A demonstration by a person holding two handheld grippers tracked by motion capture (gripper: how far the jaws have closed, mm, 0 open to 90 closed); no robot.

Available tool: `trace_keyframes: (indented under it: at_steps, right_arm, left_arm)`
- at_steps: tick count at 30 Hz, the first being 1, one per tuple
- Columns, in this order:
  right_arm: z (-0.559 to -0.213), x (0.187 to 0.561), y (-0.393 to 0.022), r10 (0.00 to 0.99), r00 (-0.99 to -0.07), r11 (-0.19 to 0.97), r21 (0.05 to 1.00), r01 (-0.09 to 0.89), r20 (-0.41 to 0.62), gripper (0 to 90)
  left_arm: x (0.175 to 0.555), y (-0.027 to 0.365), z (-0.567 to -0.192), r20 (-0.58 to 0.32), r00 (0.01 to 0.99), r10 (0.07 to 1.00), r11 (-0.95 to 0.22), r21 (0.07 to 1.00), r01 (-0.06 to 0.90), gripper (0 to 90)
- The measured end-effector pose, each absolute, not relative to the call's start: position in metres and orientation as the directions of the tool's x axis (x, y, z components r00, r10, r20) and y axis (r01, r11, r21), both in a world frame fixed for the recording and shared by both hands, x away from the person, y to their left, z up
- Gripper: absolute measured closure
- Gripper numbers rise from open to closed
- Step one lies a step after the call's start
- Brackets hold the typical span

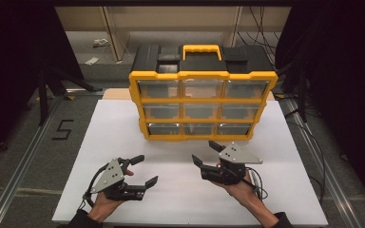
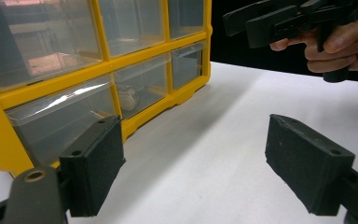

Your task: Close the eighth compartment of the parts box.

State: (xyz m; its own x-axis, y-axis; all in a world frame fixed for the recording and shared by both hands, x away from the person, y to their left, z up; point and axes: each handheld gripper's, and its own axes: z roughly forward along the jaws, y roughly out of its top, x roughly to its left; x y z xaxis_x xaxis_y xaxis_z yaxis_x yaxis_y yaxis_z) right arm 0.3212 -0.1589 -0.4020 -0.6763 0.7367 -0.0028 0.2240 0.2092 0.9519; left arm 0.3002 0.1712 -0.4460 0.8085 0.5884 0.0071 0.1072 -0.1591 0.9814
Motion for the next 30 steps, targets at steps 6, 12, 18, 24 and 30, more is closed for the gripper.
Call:
trace_keyframes:
  at_steps: [6,12,18,24,30]
  right_arm:
    - [-0.402,0.319,-0.16,0.734,-0.679,0.208,0.952,0.225,0.0,28.5]
    - [-0.403,0.317,-0.162,0.729,-0.685,0.21,0.951,0.226,0.002,28.4]
    - [-0.403,0.314,-0.162,0.727,-0.687,0.212,0.951,0.226,0.001,28.4]
    - [-0.403,0.311,-0.162,0.723,-0.691,0.218,0.951,0.22,-0.005,28.4]
    - [-0.404,0.307,-0.166,0.724,-0.689,0.215,0.951,0.222,-0.003,28.4]
  left_arm:
    - [0.299,0.172,-0.446,0.008,0.808,0.589,-0.159,0.982,0.106,18.9]
    - [0.299,0.172,-0.446,0.009,0.806,0.592,-0.159,0.982,0.106,18.9]
    - [0.298,0.173,-0.446,0.009,0.804,0.594,-0.158,0.982,0.106,18.8]
    - [0.296,0.176,-0.446,0.009,0.801,0.599,-0.154,0.982,0.104,18.9]
    - [0.296,0.175,-0.446,0.007,0.799,0.601,-0.154,0.982,0.107,18.8]
